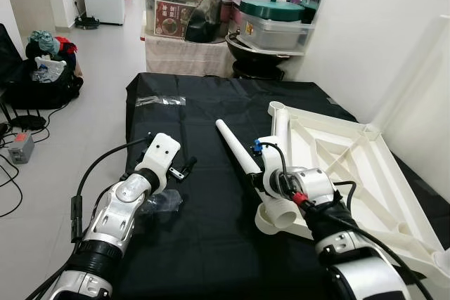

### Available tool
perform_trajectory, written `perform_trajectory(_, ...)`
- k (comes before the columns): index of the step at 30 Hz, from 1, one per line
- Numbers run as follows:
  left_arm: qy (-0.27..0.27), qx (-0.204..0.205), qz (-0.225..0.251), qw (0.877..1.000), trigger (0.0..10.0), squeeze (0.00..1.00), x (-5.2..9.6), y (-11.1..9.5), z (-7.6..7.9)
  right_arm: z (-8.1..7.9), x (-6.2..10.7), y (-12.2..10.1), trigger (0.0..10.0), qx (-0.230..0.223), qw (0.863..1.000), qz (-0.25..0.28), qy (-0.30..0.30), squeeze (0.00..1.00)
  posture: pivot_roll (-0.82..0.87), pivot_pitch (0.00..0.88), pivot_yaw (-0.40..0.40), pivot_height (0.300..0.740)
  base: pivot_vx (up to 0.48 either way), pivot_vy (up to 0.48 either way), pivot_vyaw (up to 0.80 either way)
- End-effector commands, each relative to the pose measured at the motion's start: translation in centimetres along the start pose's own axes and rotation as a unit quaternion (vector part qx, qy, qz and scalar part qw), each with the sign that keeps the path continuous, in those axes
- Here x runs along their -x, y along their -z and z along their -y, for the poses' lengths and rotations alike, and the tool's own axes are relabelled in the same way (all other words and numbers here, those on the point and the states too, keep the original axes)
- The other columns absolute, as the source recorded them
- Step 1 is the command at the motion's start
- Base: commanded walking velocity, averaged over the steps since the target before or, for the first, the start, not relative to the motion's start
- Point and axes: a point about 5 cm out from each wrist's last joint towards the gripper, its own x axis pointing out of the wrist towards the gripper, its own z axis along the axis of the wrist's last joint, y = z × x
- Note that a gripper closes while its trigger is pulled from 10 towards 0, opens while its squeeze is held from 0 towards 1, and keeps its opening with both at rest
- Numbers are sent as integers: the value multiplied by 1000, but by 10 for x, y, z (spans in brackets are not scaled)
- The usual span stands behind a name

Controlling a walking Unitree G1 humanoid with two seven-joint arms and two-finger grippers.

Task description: Building children table

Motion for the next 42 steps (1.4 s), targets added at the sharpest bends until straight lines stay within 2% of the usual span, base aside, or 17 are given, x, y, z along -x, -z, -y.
perform_trajectory(1,4,3,-9,1000,10000,0,-1,2,4,5,-12,49,0,-23,994,-109,-2,0,-27,0,-166,740,0,0,0)
perform_trajectory(5,4,2,-10,1000,10000,0,-1,2,4,10,-9,46,0,-16,995,-100,2,0,-27,0,-166,740,0,0,0)
perform_trajectory(7,5,2,-11,1000,10000,0,0,3,5,11,-5,43,0,11,995,-97,-15,0,-29,0,-163,740,0,0,0)
perform_trajectory(8,6,1,-13,1000,10000,0,0,4,5,14,-2,40,9529,29,994,-99,-18,1000,-32,0,-163,740,0,0,0)
perform_trajectory(10,6,1,-13,1000,10000,0,0,4,5,16,1,38,10000,42,994,-101,-22,1000,-32,0,-163,740,0,0,0)
perform_trajectory(11,6,1,-15,1000,10000,0,0,4,5,23,6,34,10000,57,992,-105,-26,1000,-33,0,-163,740,0,0,0)
perform_trajectory(16,6,1,-17,1000,10000,0,-1,5,6,32,11,30,10000,74,990,-115,-33,1000,-38,0,-161,740,0,0,0)
perform_trajectory(19,8,1,-19,1000,10000,0,-1,6,8,44,21,19,10000,116,984,-132,-43,1000,-53,0,-165,740,0,0,0)
perform_trajectory(26,8,2,-20,1000,10000,0,-2,6,9,46,26,14,10000,143,977,-146,-56,1000,-59,0,-167,740,0,0,0)
perform_trajectory(29,8,3,-20,1000,10000,0,-2,6,9,47,31,16,10000,185,966,-167,-70,1000,-66,0,-185,740,0,0,0)
perform_trajectory(30,7,3,-21,1000,10000,0,-2,7,9,47,31,16,10000,201,961,-174,-76,941,-67,0,-189,740,0,0,0)
perform_trajectory(31,7,3,-21,1000,10000,0,-2,7,9,47,31,16,10000,201,961,-174,-76,941,-67,0,-189,740,0,0,0)
perform_trajectory(32,6,3,-22,1000,10000,0,-1,7,9,46,31,16,824,212,958,-173,-85,518,-65,0,-190,740,0,0,0)
perform_trajectory(33,5,4,-23,1000,10000,0,-1,8,9,45,31,15,0,216,957,-172,-91,71,-65,0,-190,740,0,0,0)
perform_trajectory(34,5,4,-24,1000,10000,0,-1,8,9,44,30,16,0,223,955,-171,-97,71,-62,0,-191,740,0,0,0)
perform_trajectory(35,5,4,-24,1000,10000,0,0,9,10,43,29,19,0,228,953,-171,-101,0,-63,0,-193,740,0,0,0)
perform_trajectory(42,4,3,-27,1000,10000,0,1,10,10,41,31,22,0,236,949,-175,-117,0,-64,0,-191,740,0,0,0)
